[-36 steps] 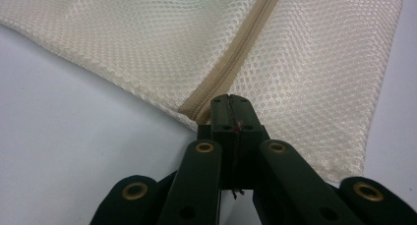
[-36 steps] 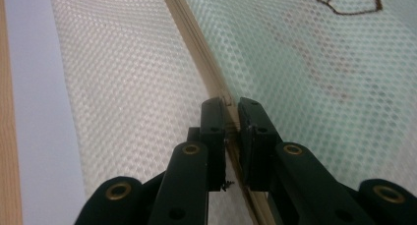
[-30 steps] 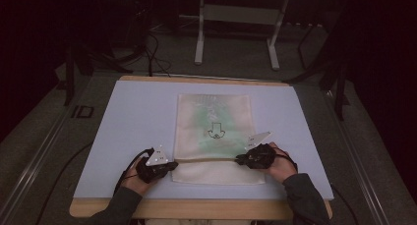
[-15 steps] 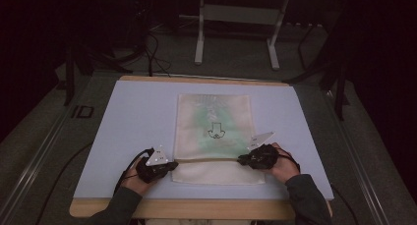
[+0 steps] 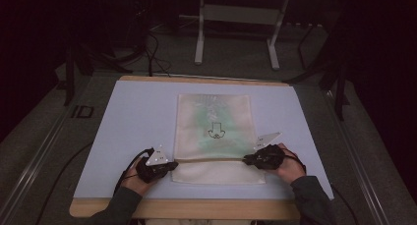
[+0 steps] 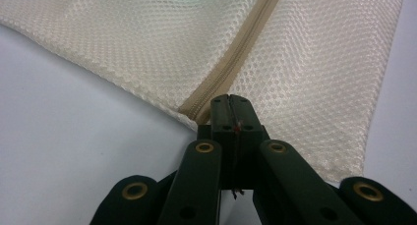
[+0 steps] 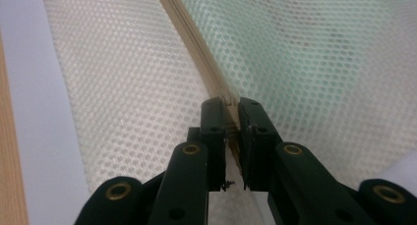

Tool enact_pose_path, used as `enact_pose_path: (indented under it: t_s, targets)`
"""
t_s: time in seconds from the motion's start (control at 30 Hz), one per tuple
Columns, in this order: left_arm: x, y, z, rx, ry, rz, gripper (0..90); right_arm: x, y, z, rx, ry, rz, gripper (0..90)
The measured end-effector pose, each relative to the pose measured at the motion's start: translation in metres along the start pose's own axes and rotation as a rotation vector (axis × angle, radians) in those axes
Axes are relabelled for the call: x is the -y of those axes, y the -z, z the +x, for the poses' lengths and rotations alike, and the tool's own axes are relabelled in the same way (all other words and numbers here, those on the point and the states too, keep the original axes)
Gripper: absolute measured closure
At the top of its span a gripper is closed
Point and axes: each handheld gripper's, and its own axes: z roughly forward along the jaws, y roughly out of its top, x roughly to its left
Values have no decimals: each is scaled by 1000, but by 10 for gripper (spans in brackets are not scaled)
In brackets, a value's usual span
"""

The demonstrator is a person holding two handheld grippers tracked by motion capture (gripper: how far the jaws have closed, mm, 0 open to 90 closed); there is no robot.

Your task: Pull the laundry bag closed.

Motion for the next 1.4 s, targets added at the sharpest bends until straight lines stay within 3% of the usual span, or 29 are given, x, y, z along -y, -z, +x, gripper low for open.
enact_pose_path:
  t_s: [1.4]
  targets:
    - [0, 0, 0, -1, 0, 0, 896, 31, 24, -11, 28, -65, -16, 821]
